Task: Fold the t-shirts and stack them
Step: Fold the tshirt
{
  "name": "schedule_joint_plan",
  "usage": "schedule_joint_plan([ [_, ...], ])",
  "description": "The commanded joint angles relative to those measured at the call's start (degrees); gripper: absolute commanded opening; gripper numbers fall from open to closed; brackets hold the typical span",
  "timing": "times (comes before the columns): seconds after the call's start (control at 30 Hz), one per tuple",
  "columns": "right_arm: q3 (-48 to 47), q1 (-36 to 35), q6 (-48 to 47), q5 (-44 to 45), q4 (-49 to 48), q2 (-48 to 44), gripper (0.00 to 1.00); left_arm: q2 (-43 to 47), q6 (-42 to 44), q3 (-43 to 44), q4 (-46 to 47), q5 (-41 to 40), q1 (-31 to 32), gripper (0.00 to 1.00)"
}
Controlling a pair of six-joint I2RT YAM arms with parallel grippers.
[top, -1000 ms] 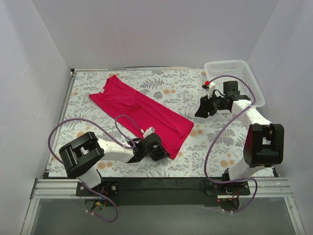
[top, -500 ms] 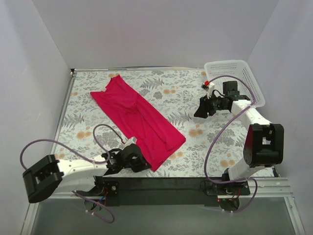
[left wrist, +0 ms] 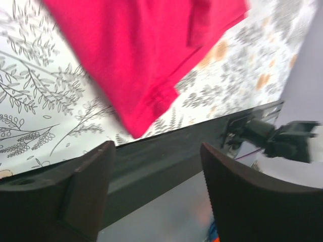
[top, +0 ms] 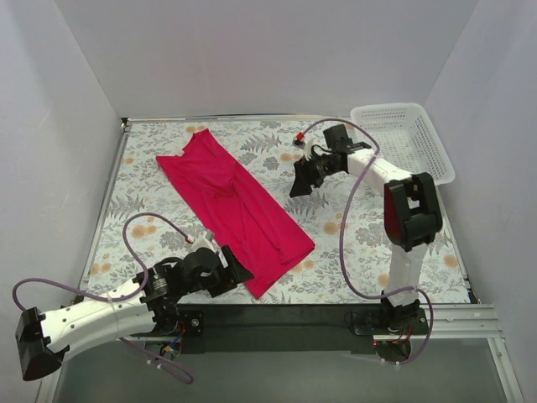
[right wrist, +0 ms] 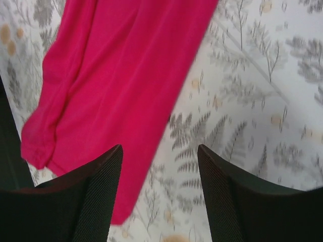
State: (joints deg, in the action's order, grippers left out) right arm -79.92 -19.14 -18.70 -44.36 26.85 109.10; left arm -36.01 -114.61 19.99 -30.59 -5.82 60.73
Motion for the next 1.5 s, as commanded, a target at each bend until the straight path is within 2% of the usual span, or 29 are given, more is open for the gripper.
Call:
schedule_joint_plan([
  [0.0, -14.33, -3.26, 10.23, -3.01, -1.1, 8.03, 0.59, 3.75, -21.2, 6.19, -9.12, -10.06, 0.09, 0.66],
  [0.07, -20.51, -4.59, 13.85, -2.58, -1.45, 15.07, 0.6, 5.94, -15.34, 9.18, -10.54, -16.81, 0.18, 0.69],
  [0.1, -26.46, -5.46, 17.26, -1.79, -1.54, 17.27, 0.6, 6.47, -14.08, 9.97, -11.85, -19.11, 0.09, 0.71],
  [0.2, -34.75, -6.7, 24.3, 2.34, -2.42, 27.71, 0.6, 7.36, -11.09, 12.88, -14.22, -25.44, 0.18, 0.72],
  [0.33, -44.87, -8.02, 28.89, 4.27, -2.51, 33.79, 0.59, 5.34, -7.31, 15.16, -14.23, -29.4, 0.18, 0.72],
  [0.6, -45.85, -10.48, 31.35, 9.11, -4.53, 37.32, 0.58, -1.86, -0.54, 22.11, -15.46, -36.36, 0.0, 0.75],
  [1.0, -46.03, -12.07, 33.46, 7.09, -4.88, 40.66, 0.42, -1.61, 0.7, 22.99, -15.03, -37.42, 0.09, 0.75],
  [1.2, -46.55, -11.89, 34.43, 8.41, -5.14, 41.45, 0.26, -2.57, 1.4, 23.78, -14.85, -37.94, 0.0, 0.75],
  [1.33, -46.64, -11.1, 35.13, 8.85, -5.49, 41.37, 0.12, -2.66, 1.58, 23.61, -14.94, -38.38, 0.0, 0.74],
  [1.47, -45.24, -9.43, 35.22, 9.03, -5.93, 40.06, 0.06, -2.66, 1.58, 23.25, -15.03, -39.0, 0.0, 0.74],
])
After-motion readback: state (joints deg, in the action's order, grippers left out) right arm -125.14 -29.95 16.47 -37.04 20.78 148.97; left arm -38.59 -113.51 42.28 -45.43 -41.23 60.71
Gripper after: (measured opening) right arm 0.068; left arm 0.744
